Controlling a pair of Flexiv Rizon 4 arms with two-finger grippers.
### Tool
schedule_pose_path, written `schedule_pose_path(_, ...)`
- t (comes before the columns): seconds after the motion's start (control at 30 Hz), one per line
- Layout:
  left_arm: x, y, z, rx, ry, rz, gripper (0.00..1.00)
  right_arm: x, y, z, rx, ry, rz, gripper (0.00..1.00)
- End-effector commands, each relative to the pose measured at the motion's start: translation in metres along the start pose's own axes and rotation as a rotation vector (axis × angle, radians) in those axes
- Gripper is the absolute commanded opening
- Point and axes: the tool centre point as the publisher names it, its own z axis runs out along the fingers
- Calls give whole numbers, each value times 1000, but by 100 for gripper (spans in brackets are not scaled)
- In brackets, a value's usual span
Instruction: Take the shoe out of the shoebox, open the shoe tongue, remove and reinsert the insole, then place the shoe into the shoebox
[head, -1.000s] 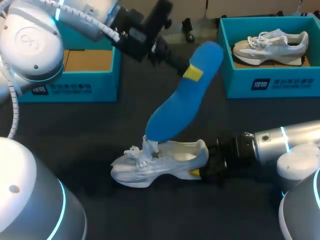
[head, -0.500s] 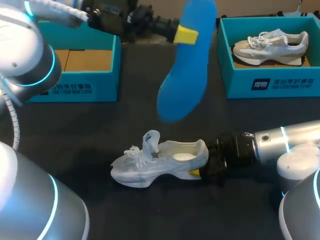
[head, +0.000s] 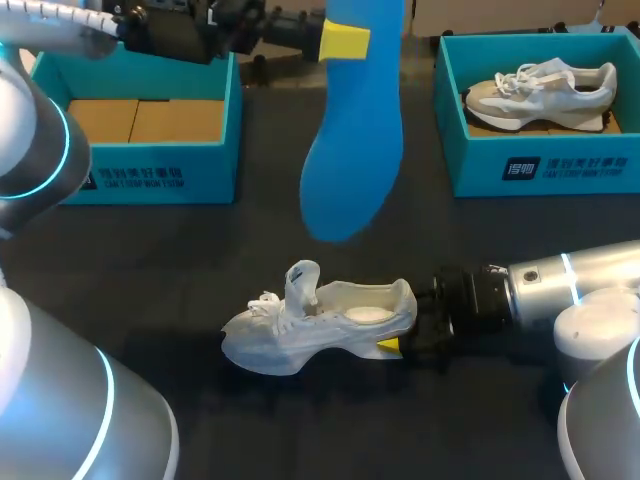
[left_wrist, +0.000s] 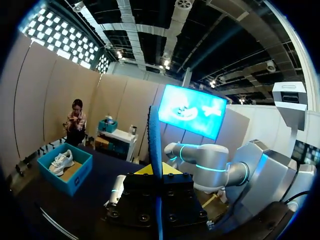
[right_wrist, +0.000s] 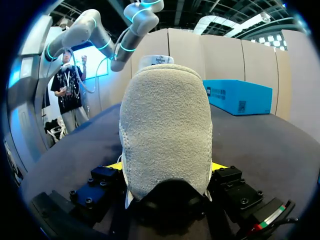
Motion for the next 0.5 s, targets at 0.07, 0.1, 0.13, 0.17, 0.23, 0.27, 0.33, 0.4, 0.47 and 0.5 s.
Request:
schedule_pose_path(0.07, 0, 0, 0, -1, 2, 0, 0, 1, -1, 2, 1, -1, -1, 0)
schedule_pose_path(0.1, 0, 0, 0, -1, 2, 0, 0, 1, -1, 2, 1, -1, -1, 0)
schedule_pose_path(0.13, 0, 0, 0, -1, 2, 0, 0, 1, -1, 2, 1, -1, -1, 0)
schedule_pose_path(0.17, 0, 0, 0, -1, 2, 0, 0, 1, -1, 2, 1, -1, -1, 0)
schedule_pose_path(0.23, 4, -1, -1, 16, 15, -19, 0, 1, -1, 2, 1, -1, -1, 0)
schedule_pose_path(0.27, 9, -3, -2, 22, 16, -18, 0, 1, -1, 2, 1, -1, -1, 0)
schedule_pose_path(0.33, 20, -10, -7, 31, 33, -14, 0, 1, -1, 2, 1, -1, -1, 0)
schedule_pose_path(0.4, 33, -18, -11, 34, 49, 10, 0, 1, -1, 2, 1, -1, -1, 0)
schedule_pose_path(0.47, 43, -23, -16, 33, 62, 14, 0, 1, -1, 2, 1, -1, -1, 0)
schedule_pose_path(0.5, 47, -26, -17, 33, 58, 20, 0, 1, -1, 2, 1, -1, -1, 0)
